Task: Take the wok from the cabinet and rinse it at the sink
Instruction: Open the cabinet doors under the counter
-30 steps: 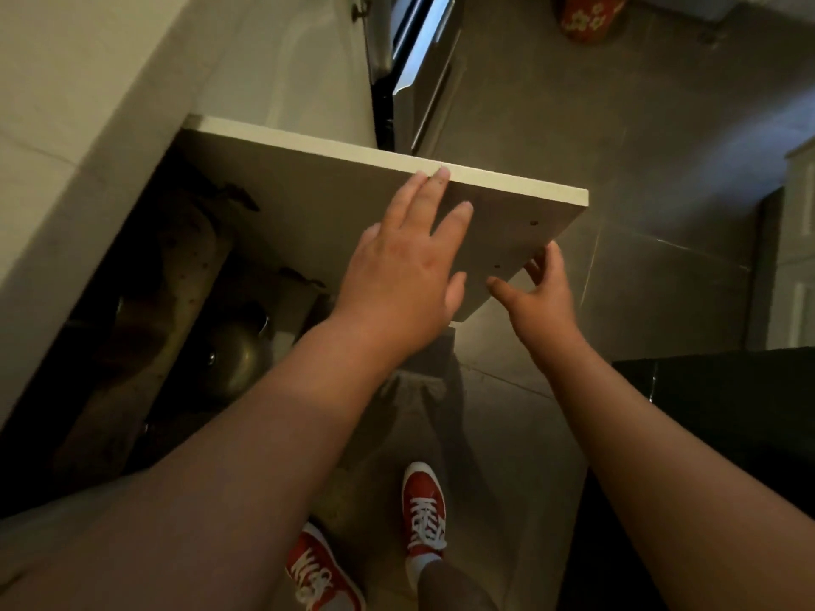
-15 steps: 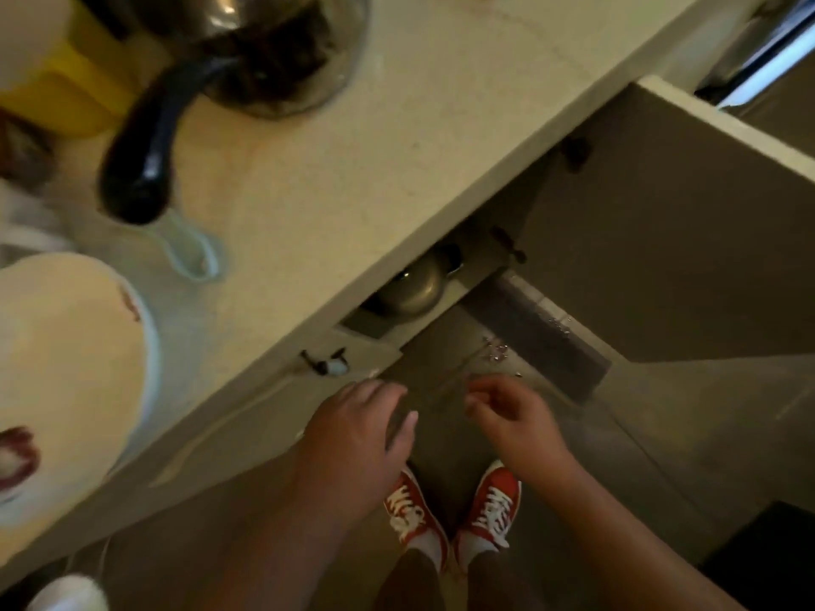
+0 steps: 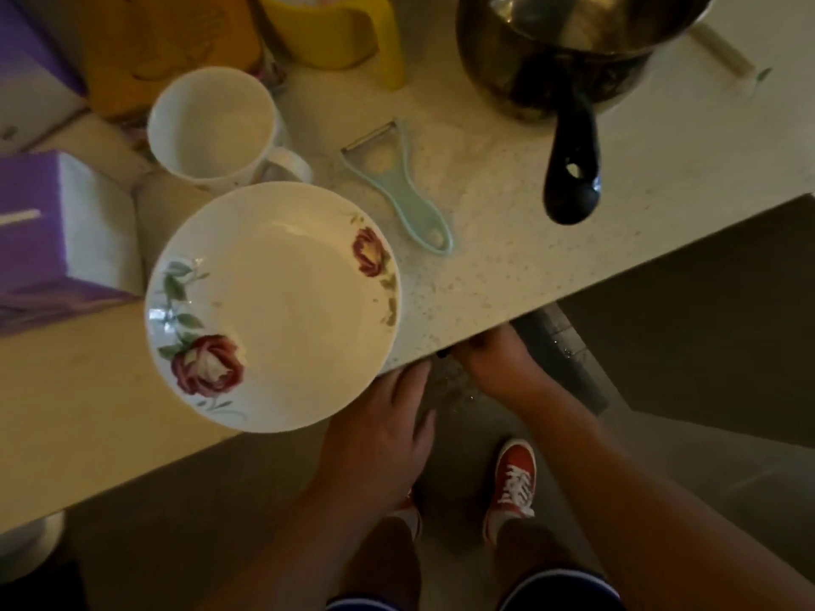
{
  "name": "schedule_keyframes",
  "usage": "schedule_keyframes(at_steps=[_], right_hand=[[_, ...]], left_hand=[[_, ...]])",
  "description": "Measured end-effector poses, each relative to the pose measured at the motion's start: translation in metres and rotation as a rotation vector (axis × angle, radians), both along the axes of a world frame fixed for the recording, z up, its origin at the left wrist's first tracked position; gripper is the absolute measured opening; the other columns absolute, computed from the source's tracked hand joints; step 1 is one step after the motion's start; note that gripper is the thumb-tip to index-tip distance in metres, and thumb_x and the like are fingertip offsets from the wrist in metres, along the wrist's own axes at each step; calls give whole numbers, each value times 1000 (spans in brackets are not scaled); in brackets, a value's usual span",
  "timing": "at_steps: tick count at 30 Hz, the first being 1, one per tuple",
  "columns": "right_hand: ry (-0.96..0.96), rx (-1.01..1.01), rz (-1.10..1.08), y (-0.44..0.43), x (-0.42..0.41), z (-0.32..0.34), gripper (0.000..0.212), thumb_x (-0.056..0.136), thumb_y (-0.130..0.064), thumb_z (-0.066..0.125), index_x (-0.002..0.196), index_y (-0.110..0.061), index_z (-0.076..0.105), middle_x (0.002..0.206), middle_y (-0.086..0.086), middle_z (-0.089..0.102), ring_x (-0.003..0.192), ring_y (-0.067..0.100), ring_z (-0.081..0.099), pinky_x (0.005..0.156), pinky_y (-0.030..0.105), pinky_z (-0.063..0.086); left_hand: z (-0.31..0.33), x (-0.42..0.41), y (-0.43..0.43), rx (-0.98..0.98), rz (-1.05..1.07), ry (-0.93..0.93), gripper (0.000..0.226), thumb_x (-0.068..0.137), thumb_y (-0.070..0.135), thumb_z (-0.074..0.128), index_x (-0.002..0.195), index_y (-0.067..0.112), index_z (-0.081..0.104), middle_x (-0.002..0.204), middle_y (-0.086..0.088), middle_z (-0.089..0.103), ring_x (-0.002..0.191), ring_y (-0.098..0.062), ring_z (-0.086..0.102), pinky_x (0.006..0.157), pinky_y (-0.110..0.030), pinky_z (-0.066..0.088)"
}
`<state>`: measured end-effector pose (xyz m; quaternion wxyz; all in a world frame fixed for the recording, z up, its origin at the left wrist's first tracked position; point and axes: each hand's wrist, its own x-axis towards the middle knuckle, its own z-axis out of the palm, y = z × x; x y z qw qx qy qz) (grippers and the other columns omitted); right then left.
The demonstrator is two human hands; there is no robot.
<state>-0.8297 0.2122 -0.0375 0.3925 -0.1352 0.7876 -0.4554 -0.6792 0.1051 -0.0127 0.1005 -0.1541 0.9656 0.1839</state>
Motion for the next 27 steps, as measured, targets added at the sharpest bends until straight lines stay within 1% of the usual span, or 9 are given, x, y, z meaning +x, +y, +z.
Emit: schedule_keyframes(at_steps=[3, 5, 9, 12, 15, 20, 23, 26, 27], right_hand=[[32, 23, 43, 7, 0, -1, 28, 91, 2, 58, 116, -10, 63, 110, -3, 62, 108, 14, 59, 87, 23, 51], [26, 65, 97, 14, -1, -6, 33, 90, 3, 56, 118, -13, 62, 111, -7, 60, 105, 7, 58, 86, 21, 50], [46, 46, 254, 34, -8, -16, 47, 89, -3, 56, 112, -44, 55, 103, -23, 59, 97, -18, 57, 77, 6, 48], [23, 1, 388, 50, -16, -19, 44, 88, -15, 51, 123, -43, 57, 116, -18, 62, 107, 0, 61, 85, 25, 55], [-45, 15, 483, 62, -25, -23, 39, 91, -22, 48, 117, -49, 59, 105, -11, 68, 91, 19, 70, 75, 49, 60], [-163, 44, 608, 73, -22, -27, 34, 83, -54, 38, 107, -55, 62, 99, -16, 68, 86, 26, 68, 75, 54, 57], [-219, 39, 672, 71, -8, -34, 32, 86, -60, 39, 93, -41, 65, 91, -9, 67, 87, 15, 66, 81, 43, 56], [-177, 128, 799, 64, 9, -41, 19, 91, -47, 49, 84, -34, 60, 76, -8, 62, 70, -8, 58, 63, 12, 45], [-197, 162, 840, 62, 16, -45, 16, 94, -43, 50, 83, -36, 59, 74, -13, 61, 68, -11, 56, 58, 8, 40]], left_hand=[[1, 8, 8, 38, -9, 84, 61, 88, 38, 54, 143, 14, 47, 144, -7, 53, 132, -26, 49, 105, -41, 43], [-1, 12, 18, 83, -22, 203, 59, 89, 33, 56, 143, 11, 47, 149, -8, 48, 138, -24, 42, 112, -39, 35], [-6, 7, 43, 37, 80, 233, 67, 88, 36, 59, 147, 11, 41, 155, -7, 40, 145, -24, 30, 120, -40, 21], [-2, -4, 66, -28, 227, 194, 67, 89, 44, 57, 147, 14, 39, 153, -7, 40, 144, -26, 32, 121, -44, 16], [7, -15, 89, -73, 389, 127, 61, 92, 50, 51, 145, 22, 42, 147, -6, 47, 141, -25, 37, 119, -45, 17], [17, -17, 121, -89, 571, 14, 48, 89, 52, 52, 126, 23, 63, 133, -6, 58, 133, -25, 43, 114, -43, 19], [18, -9, 135, -94, 664, -18, 41, 85, 52, 56, 112, 23, 70, 122, -5, 64, 124, -26, 51, 109, -48, 32], [18, 4, 148, -100, 726, 28, 35, 82, 49, 59, 102, 23, 72, 112, -4, 68, 117, -23, 50, 101, -50, 43], [16, 10, 153, -102, 748, 49, 34, 82, 48, 57, 100, 23, 72, 111, -3, 68, 116, -22, 48, 99, -49, 44]])
